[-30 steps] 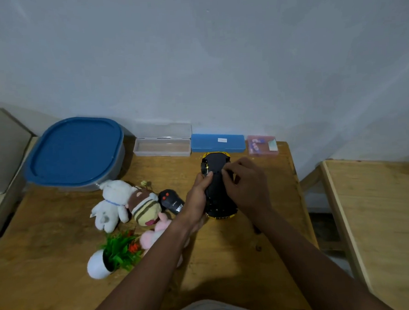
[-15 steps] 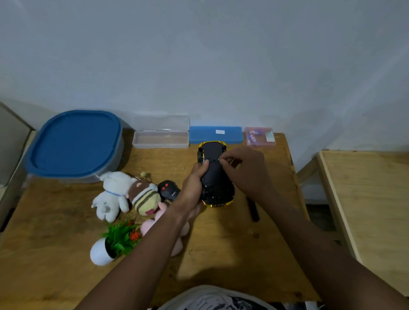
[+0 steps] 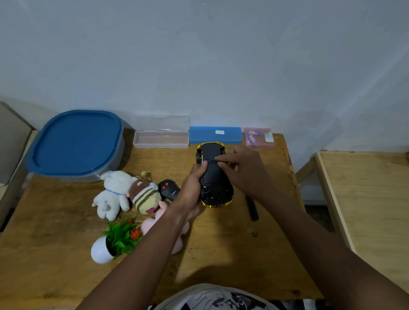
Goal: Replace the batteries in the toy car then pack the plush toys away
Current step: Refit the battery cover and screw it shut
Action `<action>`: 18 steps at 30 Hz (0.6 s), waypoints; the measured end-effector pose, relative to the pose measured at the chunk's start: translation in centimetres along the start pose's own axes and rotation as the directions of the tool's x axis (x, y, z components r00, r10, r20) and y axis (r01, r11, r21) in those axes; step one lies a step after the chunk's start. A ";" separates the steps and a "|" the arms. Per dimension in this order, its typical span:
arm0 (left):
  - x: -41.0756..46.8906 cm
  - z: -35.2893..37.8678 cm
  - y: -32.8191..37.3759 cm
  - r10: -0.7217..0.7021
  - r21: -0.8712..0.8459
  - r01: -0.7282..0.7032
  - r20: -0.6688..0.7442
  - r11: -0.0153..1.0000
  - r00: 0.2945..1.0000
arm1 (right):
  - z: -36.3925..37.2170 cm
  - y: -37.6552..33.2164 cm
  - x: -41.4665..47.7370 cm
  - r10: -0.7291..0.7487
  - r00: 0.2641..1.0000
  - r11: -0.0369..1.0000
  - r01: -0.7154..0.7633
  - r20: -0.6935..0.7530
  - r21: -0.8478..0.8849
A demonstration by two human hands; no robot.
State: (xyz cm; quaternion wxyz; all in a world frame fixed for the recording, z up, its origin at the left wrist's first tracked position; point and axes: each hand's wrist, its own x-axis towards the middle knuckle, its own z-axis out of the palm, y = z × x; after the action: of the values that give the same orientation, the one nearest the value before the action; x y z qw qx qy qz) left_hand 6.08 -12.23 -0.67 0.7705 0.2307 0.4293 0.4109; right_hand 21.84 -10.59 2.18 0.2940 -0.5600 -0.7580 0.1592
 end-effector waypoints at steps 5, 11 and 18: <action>0.0 0.1 -0.2 -0.007 -0.013 0.007 -0.003 1.000 1.000 | 0.2 0.4 -0.3 -0.004 1.000 1.000 0.005 -0.017 0.005; 0.2 0.0 -0.4 -0.022 0.005 0.022 -0.021 1.000 1.000 | 0.4 0.7 -0.5 0.001 1.000 1.000 -0.001 0.012 0.008; 0.2 0.0 -0.4 -0.036 -0.026 0.035 -0.024 0.999 0.999 | 0.8 0.7 -0.7 0.095 0.995 0.993 -0.093 -0.016 0.071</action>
State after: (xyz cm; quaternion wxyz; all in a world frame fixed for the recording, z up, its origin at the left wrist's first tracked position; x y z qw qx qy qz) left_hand 6.33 -12.33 -1.00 0.7752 0.2082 0.4376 0.4053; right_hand 22.03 -10.91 0.98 0.3130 -0.5859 -0.7219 0.1938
